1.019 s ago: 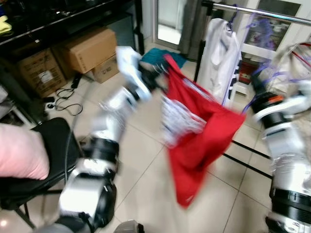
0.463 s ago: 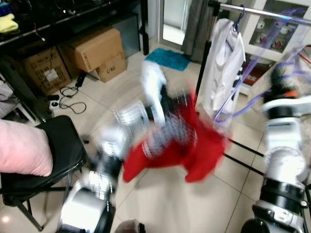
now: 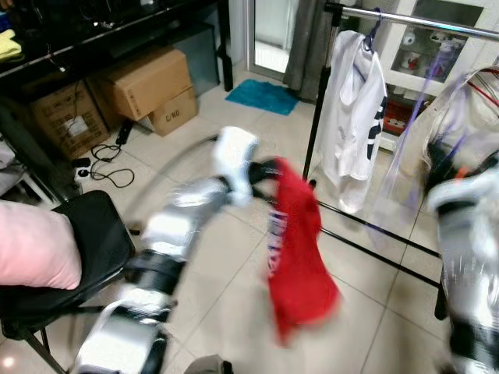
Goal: Hang hanger
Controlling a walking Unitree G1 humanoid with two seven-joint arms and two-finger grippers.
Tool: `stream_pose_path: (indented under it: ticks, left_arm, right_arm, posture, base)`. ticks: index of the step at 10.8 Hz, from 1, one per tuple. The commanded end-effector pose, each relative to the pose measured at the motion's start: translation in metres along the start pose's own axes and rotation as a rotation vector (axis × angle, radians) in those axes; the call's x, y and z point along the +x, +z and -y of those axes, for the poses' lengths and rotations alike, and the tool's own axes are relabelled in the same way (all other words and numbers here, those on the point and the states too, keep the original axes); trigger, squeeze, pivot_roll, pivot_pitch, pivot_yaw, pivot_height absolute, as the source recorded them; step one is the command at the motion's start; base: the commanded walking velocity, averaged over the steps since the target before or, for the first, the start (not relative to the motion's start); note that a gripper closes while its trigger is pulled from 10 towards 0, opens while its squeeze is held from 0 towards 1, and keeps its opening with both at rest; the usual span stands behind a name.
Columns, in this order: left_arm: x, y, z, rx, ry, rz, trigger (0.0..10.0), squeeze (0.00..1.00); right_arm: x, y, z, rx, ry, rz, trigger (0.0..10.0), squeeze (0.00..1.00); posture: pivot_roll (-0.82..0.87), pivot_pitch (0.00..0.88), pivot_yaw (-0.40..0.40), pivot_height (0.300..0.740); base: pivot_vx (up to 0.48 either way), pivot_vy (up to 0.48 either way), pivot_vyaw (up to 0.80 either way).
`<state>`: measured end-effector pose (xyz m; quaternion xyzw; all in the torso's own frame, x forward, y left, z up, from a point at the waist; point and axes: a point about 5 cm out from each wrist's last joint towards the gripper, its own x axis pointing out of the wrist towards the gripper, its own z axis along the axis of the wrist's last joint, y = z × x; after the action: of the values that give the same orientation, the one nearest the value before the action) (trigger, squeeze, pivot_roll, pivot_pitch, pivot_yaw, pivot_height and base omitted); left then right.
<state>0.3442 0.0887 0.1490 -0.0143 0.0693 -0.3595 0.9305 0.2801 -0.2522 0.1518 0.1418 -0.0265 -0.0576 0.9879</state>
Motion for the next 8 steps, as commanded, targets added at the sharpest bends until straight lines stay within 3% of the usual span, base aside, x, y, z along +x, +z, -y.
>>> stream_pose_path:
  ticks: [1,2,3,4,5,7,8]
  left_arm:
    - [-0.012,-0.009,-0.017,0.044,0.149,-0.02,4.5,0.0]
    - [-0.02,-0.019,-0.03,0.075,0.301,-0.051,10.0,0.0]
    - [-0.029,-0.028,-0.041,0.115,0.445,-0.082,10.0,0.0]
    - [-0.037,-0.037,-0.045,0.151,0.521,-0.149,10.0,0.0]
    - [-0.039,-0.039,-0.046,0.101,0.51,-0.125,10.0,0.0]
    - [-0.04,-0.024,-0.046,0.095,0.547,0.036,10.0,0.0]
    - [-0.037,-0.018,-0.048,0.079,0.555,0.043,10.0,0.0]
  right_arm:
    - [-0.009,-0.014,0.002,-0.128,-0.018,-0.095,0.0,0.0]
    - [-0.022,-0.034,0.008,-0.199,-0.053,-0.215,10.0,0.0]
    - [-0.038,-0.052,0.007,-0.283,-0.053,-0.303,10.0,0.0]
    - [-0.049,-0.063,0.007,-0.331,-0.116,-0.347,10.0,0.0]
    - [-0.053,-0.066,0.008,-0.315,-0.148,-0.353,10.0,0.0]
    - [-0.057,-0.062,0.006,-0.287,-0.184,-0.321,10.0,0.0]
    - [-0.055,-0.059,0.005,-0.288,-0.182,-0.309,10.0,0.0]
  posture:
    - [-0.03,0.0,0.065,0.74]
    - [-0.03,0.0,0.062,0.74]
    - [-0.03,0.0,0.063,0.74]
    - [-0.03,0.0,0.06,0.74]
    - [-0.04,0.0,0.059,0.74]
    - [-0.03,0.0,0.057,0.74]
    - [-0.04,0.0,0.061,0.74]
  base:
    - [0.0,0.0,0.0]
    - [0.0,0.0,0.0]
    - [0.0,0.0,0.0]
    - [0.0,0.0,-0.49]
    - [0.0,0.0,-0.8]
    - [0.0,0.0,-0.8]
    - [0.0,0.0,-0.8]
